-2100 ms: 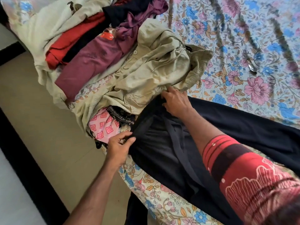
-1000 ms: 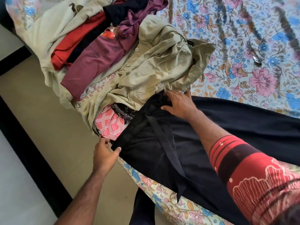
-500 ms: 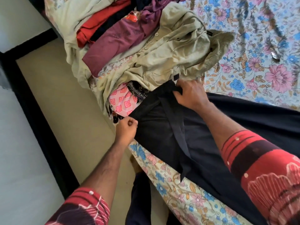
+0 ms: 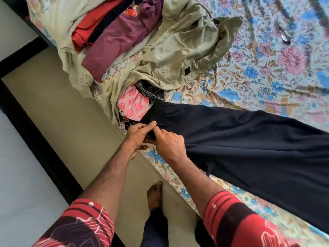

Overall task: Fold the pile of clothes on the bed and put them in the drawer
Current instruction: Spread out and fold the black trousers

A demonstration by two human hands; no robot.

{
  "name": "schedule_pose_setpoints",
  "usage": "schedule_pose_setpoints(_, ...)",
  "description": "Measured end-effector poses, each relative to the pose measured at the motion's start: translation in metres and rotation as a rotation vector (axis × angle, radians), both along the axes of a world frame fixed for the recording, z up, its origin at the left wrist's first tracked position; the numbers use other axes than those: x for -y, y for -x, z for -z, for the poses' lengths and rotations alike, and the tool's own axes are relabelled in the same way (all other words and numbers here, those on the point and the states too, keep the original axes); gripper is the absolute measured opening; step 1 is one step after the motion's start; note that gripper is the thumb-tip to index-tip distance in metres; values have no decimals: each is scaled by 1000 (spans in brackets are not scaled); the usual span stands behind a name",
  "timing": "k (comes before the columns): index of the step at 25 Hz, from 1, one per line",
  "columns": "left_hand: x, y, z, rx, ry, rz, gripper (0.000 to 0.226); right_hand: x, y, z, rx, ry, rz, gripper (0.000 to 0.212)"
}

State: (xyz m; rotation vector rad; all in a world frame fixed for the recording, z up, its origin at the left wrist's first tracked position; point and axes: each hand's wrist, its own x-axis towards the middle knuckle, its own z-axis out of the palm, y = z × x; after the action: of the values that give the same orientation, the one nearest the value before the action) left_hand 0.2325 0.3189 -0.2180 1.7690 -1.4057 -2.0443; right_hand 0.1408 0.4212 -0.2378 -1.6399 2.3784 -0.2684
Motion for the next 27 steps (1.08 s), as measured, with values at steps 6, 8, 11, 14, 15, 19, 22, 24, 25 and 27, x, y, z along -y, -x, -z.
schedule_pose_setpoints(6, 22, -16, 42, 244, 241, 73, 19, -15, -7, 11, 89, -165, 22, 40)
schedule_pose_setpoints(8, 25, -10, 43, 336, 386, 191, 17, -24, 0, 16, 100, -183, 59, 36)
schedule_pose_setpoints(11, 5, 1, 21, 548, 684, 298, 32, -41, 10, 14, 93, -159, 48, 23)
schedule_pose_setpoints(14, -32, 23, 3, 532, 961, 495, 36, -67, 33, 6, 26, -59, 63, 17)
schedule_pose_setpoints(15, -44, 35, 2, 485, 996, 583, 30, -77, 45, 4, -9, -25, 84, 16)
schedule_pose_setpoints(19, -103, 114, 3, 278, 864, 870, 17, -140, 121, 2, -139, 10, 249, 14)
schedule_pose_setpoints(22, -152, 181, 6, 163, 774, 1018, 15, -195, 188, 1, -190, -18, 390, 11)
schedule_pose_setpoints(24, -191, 230, 3, 102, 747, 1073, 20, -242, 242, -5, -200, -45, 502, 10)
schedule_pose_setpoints(25, -210, 254, 0, 75, 732, 1087, 22, -266, 269, -9, -201, -56, 555, 10)
schedule_pose_setpoints(27, -251, 302, -3, 37, 707, 1114, 26, -313, 319, -18, -215, -79, 651, 11)
